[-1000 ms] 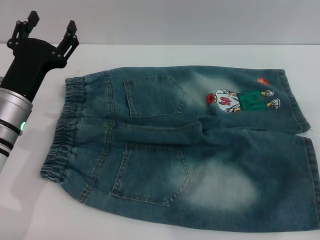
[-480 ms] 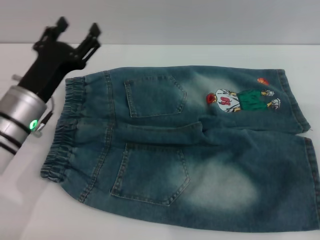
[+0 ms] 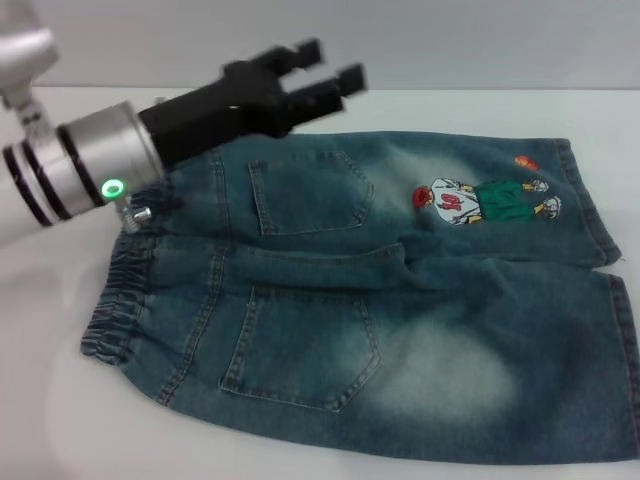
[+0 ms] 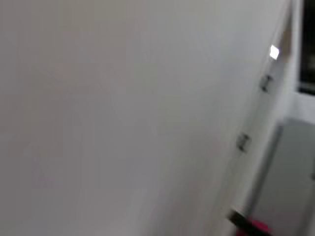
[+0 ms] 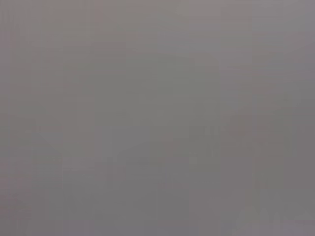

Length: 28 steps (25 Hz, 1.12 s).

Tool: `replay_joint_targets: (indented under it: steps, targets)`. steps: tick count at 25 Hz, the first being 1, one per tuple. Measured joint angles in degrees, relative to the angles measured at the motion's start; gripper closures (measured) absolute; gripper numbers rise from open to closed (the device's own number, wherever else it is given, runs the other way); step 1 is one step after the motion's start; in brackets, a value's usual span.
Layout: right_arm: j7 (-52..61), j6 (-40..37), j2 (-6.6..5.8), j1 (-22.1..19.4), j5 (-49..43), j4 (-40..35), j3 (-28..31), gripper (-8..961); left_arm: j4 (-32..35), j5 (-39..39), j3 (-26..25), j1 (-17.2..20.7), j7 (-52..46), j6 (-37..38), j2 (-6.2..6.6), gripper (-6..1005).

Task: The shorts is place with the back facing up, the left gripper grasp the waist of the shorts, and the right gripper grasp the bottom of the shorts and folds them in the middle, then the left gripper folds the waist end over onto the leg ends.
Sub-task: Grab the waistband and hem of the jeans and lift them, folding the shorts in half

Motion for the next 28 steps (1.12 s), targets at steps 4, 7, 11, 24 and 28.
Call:
replay_joint_targets:
  steps: [4,7,11,24,28]
  targets:
    - [1.17,1.29,0.09,-1.08,0.22,0.24,0.38,331,9.3,28.99,-14.17,-0.64,-22.97,1.14,2.15,156]
    - [1.41,3.21,0.09,-1.86,0.37,0.01,0.66,330,13.82,40.05,-18.33,-0.3,-31.04,2.02,2.7,156]
    - [1.44,5.3,-0.02,-2.54,0.44,-0.46,1.34,330,21.43,63.72,-29.68,0.06,-47.64,6.48,3.1,156]
    - [1.06,9.97,-0.12,-4.85,0.55,-4.24,5.54,331,27.91,95.76,-52.38,7.96,-58.9,14.58,1.85,155]
    - [1.04,11.89,-0.14,-4.87,0.56,-5.52,5.75,331,28.51,99.35,-53.65,9.57,-60.78,15.01,2.02,155]
